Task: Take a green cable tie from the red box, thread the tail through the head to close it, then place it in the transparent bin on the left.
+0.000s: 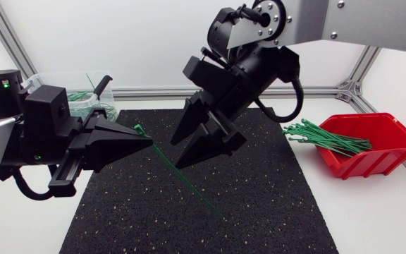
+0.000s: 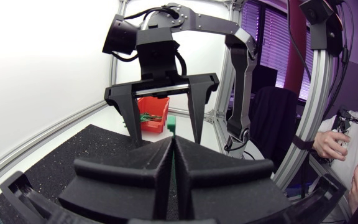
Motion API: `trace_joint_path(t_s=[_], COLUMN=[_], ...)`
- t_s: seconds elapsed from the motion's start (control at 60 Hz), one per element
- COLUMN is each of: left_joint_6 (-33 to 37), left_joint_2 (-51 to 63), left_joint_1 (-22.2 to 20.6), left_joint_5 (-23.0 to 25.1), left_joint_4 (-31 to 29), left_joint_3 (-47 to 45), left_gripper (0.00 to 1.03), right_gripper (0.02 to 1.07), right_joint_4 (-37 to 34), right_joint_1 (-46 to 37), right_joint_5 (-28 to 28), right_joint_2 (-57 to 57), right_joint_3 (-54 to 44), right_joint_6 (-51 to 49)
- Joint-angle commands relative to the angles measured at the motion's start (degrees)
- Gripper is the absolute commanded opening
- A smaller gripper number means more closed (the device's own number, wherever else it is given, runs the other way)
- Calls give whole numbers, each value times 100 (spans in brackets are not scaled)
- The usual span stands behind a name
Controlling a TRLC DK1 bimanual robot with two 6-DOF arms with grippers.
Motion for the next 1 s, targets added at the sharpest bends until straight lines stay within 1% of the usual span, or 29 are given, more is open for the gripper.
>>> trace_joint_path(t_s=[0.0,0.017,0.083,0.117,0.183,0.2,0.217,0.233,0.267,0.35,0.433,0.517,0.567,0.633,0.683,0.783,0.85,0.967,0.983], left_joint_6=[58,85,216,331,717,735,832,858,955,955,955,928,911,902,858,805,779,682,682], left_joint_2=[-81,-81,-72,-72,-125,-125,-142,-142,-178,-239,-292,-327,-327,-345,-345,-301,-283,-283,-274], left_joint_1=[-11,-47,-126,-178,-337,-345,-389,-398,-469,-592,-627,-662,-706,-697,-697,-715,-750,-759,-759], left_joint_5=[-125,-212,-441,-546,-924,-924,-960,-977,-1109,-1373,-1373,-1373,-1373,-1373,-1364,-1346,-1346,-1337,-1329], left_joint_4=[-197,-294,-645,-926,-1550,-1594,-1814,-1876,-2113,-2201,-2280,-2289,-2271,-2253,-2227,-2192,-2174,-2078,-2060], left_joint_3=[203,247,388,484,651,660,722,748,809,792,774,757,730,713,722,704,704,704,704], left_gripper=[3,3,3,3,3,3,3,3,3,3,3,3,3,3,3,3,3,3,3], right_gripper=[96,95,93,92,90,90,90,90,88,80,73,69,64,59,52,44,39,38,36], right_joint_4=[357,462,638,752,928,963,1007,1078,1174,1429,1807,2097,2308,2466,2616,3011,3108,3213,3213], right_joint_1=[103,112,130,130,139,139,139,147,174,235,288,350,358,385,393,385,367,367,367], right_joint_5=[159,265,300,344,397,397,397,414,467,476,502,493,441,344,282,212,186,142,124], right_joint_2=[-255,-281,-360,-431,-554,-580,-606,-633,-712,-844,-976,-1064,-1125,-1195,-1239,-1318,-1318,-1318,-1318], right_joint_3=[-356,-400,-496,-549,-663,-690,-734,-778,-874,-1103,-1384,-1639,-1771,-1868,-1947,-2079,-2070,-2070,-2070], right_joint_6=[585,699,831,954,1121,1147,1200,1262,1341,1534,1798,1956,2070,2167,2290,2580,2659,2729,2738])
